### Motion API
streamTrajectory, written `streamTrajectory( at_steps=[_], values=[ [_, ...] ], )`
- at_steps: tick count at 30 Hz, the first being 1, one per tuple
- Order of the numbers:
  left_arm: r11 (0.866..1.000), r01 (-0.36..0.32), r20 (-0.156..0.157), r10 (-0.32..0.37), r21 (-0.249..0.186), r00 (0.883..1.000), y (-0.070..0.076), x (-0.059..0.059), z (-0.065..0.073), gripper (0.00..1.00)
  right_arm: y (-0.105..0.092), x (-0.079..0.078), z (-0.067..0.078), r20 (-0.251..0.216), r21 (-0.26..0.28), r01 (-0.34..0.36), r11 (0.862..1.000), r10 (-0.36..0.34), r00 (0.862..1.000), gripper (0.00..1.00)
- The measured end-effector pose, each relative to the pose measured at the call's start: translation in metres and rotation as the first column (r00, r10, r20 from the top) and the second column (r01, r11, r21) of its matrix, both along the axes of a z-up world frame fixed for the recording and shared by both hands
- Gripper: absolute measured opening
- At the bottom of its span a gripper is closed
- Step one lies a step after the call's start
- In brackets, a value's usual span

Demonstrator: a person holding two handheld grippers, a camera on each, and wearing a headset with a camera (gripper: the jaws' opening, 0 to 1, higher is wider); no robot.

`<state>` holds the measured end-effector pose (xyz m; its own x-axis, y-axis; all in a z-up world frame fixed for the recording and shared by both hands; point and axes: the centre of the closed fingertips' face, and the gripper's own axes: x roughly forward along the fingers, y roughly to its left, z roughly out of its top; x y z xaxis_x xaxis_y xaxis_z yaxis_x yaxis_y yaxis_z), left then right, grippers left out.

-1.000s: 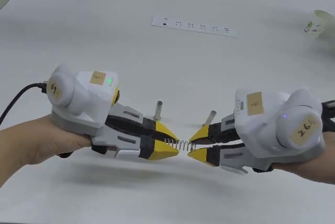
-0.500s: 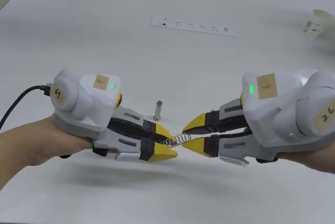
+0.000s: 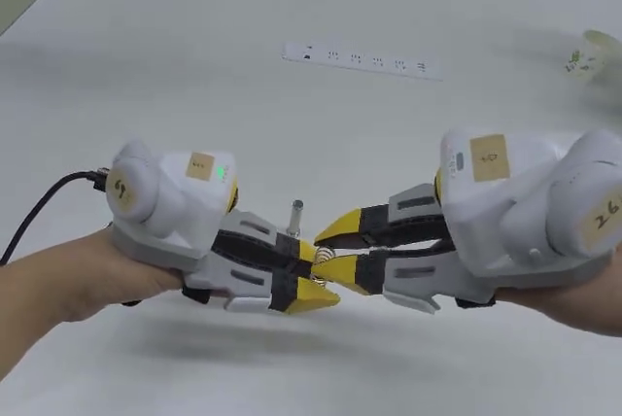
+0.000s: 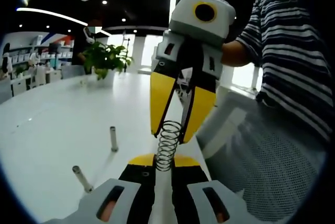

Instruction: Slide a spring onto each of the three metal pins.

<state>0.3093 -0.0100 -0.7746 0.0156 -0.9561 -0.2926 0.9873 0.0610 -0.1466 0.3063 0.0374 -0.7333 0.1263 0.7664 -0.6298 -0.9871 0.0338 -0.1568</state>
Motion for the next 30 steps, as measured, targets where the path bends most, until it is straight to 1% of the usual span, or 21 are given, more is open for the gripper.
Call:
streamTrajectory(
  at_steps=[2,5,7,10,13,16,20,23,24,27,30],
  values=[
    [1.0,-0.004,0.008,0.004,0.002,1.0,0.0,0.001,0.001,0.03,0.002,0.001,0.001,0.006,0.008,0.0,1.0,0.0,1.0,0.07],
    [1.0,-0.011,0.012,0.011,0.001,1.0,0.001,0.002,0.003,0.03,0.004,0.002,0.003,0.02,0.021,0.003,1.0,-0.003,1.0,0.07],
    [1.0,-0.025,0.006,0.025,0.0,1.0,0.002,0.004,0.004,0.03,0.003,0.003,0.004,0.032,0.019,0.001,1.0,-0.002,0.999,0.07],
    [0.999,-0.036,0.001,0.036,-0.003,0.999,0.004,0.004,0.005,0.03,0.003,0.003,0.005,0.037,0.022,-0.001,1.0,0.0,0.999,0.07],
    [0.999,-0.038,0.011,0.038,-0.001,0.999,0.005,0.005,0.006,0.03,0.003,0.003,0.006,0.042,0.023,-0.006,1.0,0.005,0.999,0.07],
    [0.999,-0.042,0.014,0.042,-0.003,0.999,0.005,0.004,0.007,0.03,0.004,0.003,0.006,0.052,0.018,-0.013,1.0,0.012,0.999,0.07],
    [0.999,-0.048,0.008,0.048,0.001,0.999,0.007,0.004,0.007,0.04,0.004,0.002,0.007,0.054,0.02,-0.015,1.0,0.013,0.998,0.07],
    [0.998,-0.059,0.0,0.059,0.001,0.998,0.008,0.005,0.007,0.04,0.004,0.002,0.008,0.057,0.023,-0.013,1.0,0.012,0.998,0.07],
    [0.998,-0.064,-0.008,0.064,0.0,0.998,0.008,0.005,0.007,0.05,0.005,0.002,0.008,0.057,0.023,-0.012,1.0,0.011,0.998,0.07],
    [0.998,-0.069,-0.01,0.069,0.001,0.998,0.009,0.005,0.006,0.06,0.005,0.002,0.008,0.057,0.024,-0.011,1.0,0.009,0.998,0.07],
    [0.996,-0.084,-0.009,0.084,-0.002,0.996,0.012,0.006,0.006,0.09,0.005,0.003,0.007,0.06,0.019,-0.009,1.0,0.007,0.998,0.07]
  ],
)
